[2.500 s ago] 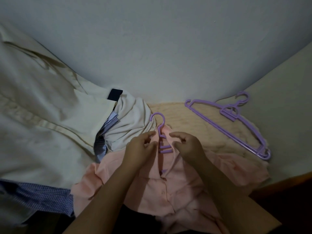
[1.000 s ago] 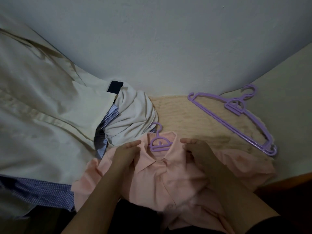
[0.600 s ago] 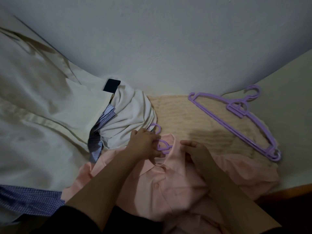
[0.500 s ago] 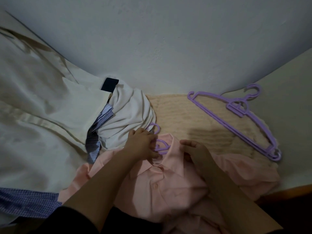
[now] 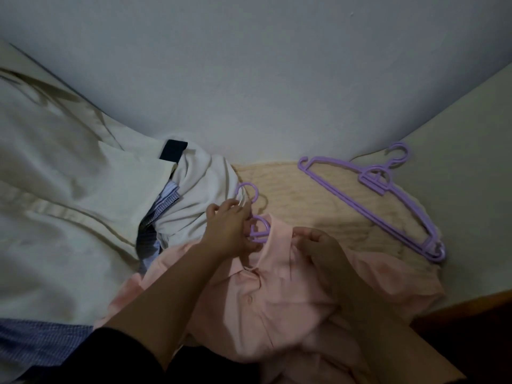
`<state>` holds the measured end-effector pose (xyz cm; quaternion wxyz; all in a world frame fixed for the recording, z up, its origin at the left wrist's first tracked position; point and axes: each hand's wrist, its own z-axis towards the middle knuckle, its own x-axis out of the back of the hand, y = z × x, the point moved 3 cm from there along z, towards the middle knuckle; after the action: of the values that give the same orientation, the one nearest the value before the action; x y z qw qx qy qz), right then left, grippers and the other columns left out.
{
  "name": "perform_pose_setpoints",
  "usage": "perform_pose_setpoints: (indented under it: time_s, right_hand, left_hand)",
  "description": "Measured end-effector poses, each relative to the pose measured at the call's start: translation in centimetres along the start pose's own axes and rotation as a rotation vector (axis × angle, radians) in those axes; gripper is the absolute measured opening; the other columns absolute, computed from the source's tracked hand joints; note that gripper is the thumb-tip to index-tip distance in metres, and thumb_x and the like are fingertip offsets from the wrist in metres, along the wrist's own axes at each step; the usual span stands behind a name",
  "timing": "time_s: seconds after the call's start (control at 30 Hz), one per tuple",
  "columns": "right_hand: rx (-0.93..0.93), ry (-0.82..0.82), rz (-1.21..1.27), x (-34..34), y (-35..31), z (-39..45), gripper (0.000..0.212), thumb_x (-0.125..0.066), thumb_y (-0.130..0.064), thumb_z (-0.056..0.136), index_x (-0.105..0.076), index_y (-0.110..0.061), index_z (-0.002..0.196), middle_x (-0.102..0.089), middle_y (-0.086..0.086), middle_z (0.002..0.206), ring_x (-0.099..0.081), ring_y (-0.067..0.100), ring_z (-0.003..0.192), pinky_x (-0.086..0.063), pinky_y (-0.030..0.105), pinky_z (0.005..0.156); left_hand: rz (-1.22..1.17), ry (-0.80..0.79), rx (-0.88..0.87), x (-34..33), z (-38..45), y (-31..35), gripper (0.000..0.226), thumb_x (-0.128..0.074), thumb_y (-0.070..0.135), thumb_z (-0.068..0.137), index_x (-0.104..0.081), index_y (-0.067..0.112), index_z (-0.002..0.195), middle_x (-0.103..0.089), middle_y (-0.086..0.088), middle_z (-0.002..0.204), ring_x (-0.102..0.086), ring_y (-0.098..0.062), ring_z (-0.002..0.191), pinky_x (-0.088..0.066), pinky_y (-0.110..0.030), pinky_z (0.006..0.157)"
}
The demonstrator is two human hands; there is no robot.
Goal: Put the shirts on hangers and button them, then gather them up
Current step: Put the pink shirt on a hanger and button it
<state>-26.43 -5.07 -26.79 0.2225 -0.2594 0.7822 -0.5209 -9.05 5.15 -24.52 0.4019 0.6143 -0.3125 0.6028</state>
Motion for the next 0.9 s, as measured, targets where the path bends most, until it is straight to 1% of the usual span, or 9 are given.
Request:
perform_pose_setpoints:
  time_s: [0.13,0.2,0.3,0.43,0.5,0.57,0.7,0.83,0.9]
  right_hand:
    - [0.131,0.087,-0.059,0.8,-4.3,-2.1,0.02,-0.065,-0.01,0.086,-0.066,-0.022,0.101,-0.068,-0.003,0.088,-0.056,0.008,0.074,-0.043,0.021,0.063]
    - [0.211,0.067,-0.006,0.5,-7.1,-3.7,0.02,-0.064,-0.013,0.087,-0.065,-0.018,0.106,-0.065,-0.003,0.082,-0.054,0.008,0.071,-0.04,0.021,0.06]
    - [0.341,0.008,0.102,-0.3,-12.4,-6.5,0.019,-0.061,-0.009,0.089,-0.064,-0.01,0.107,-0.064,-0.007,0.072,-0.055,-0.001,0.058,-0.04,0.012,0.051]
    - [0.52,-0.014,0.124,-1.5,-20.2,-10.5,0.014,-0.063,-0.014,0.088,-0.066,-0.013,0.102,-0.065,-0.012,0.063,-0.053,0.002,0.052,-0.04,0.014,0.047]
    - [0.569,-0.024,0.159,-2.1,-23.3,-12.0,0.011,-0.062,-0.013,0.088,-0.068,-0.009,0.097,-0.07,-0.005,0.07,-0.062,0.007,0.06,-0.049,0.02,0.055]
    - [0.613,-0.035,0.193,-2.4,-26.1,-13.8,0.011,-0.063,-0.013,0.088,-0.069,-0.007,0.094,-0.073,0.008,0.086,-0.067,0.021,0.079,-0.055,0.032,0.075]
    - [0.744,-0.025,0.237,-1.4,-30.2,-17.7,0.01,-0.063,-0.016,0.088,-0.07,-0.012,0.093,-0.073,0.006,0.091,-0.067,0.023,0.088,-0.054,0.035,0.083]
    - [1.023,0.157,-0.156,-0.2,-32.4,-21.0,0.017,-0.057,-0.024,0.093,-0.071,-0.025,0.102,-0.068,-0.013,0.101,-0.06,-0.001,0.096,-0.047,0.015,0.087]
    - [1.154,0.419,-0.343,0.6,-33.3,-21.8,0.018,-0.054,-0.028,0.093,-0.069,-0.03,0.102,-0.063,-0.008,0.114,-0.055,0.007,0.107,-0.044,0.026,0.097]
  left_hand:
    - [0.035,0.325,-0.098,6.0,-0.2,0.4,0.103,-0.08,0.048,0.057,-0.038,0.014,0.144,-0.059,-0.003,0.122,-0.039,-0.02,0.122,-0.02,-0.035,0.087]
    - [0.034,0.498,-0.158,9.7,-0.4,1.1,0.102,-0.083,0.046,0.049,-0.046,0.01,0.138,-0.064,-0.005,0.109,-0.046,-0.02,0.108,-0.024,-0.035,0.081]
    - [0.03,0.686,-0.236,16.3,-0.9,2.8,0.093,-0.076,0.048,0.058,-0.045,0.008,0.137,-0.066,-0.006,0.106,-0.061,-0.027,0.097,-0.039,-0.038,0.076]
    - [-0.017,0.851,-0.35,25.2,-2.1,4.9,0.09,-0.062,0.054,0.063,-0.041,0.01,0.139,-0.066,-0.005,0.108,-0.064,-0.028,0.095,-0.048,-0.038,0.069]
    - [-0.006,0.901,-0.378,28.5,-2.8,5.9,0.091,-0.063,0.055,0.062,-0.043,0.01,0.138,-0.067,-0.003,0.109,-0.064,-0.027,0.098,-0.046,-0.037,0.067]
    - [0.011,0.941,-0.393,31.4,-3.9,6.7,0.092,-0.065,0.053,0.06,-0.044,0.011,0.139,-0.067,-0.002,0.11,-0.064,-0.025,0.099,-0.044,-0.036,0.067]
    - [-0.052,1.038,-0.386,36.8,-5.9,7.1,0.091,-0.064,0.057,0.062,-0.043,0.015,0.14,-0.067,-0.003,0.113,-0.066,-0.024,0.097,-0.053,-0.041,0.066]
    - [-0.102,1.114,-0.387,40.8,-7.6,7.7,0.094,-0.059,0.06,0.06,-0.048,0.011,0.139,-0.068,-0.003,0.114,-0.067,-0.023,0.098,-0.055,-0.044,0.068]
    - [-0.111,1.137,-0.398,42.2,-8.1,8.0,0.094,-0.062,0.057,0.059,-0.048,0.01,0.139,-0.067,-0.005,0.115,-0.066,-0.024,0.099,-0.055,-0.045,0.07]
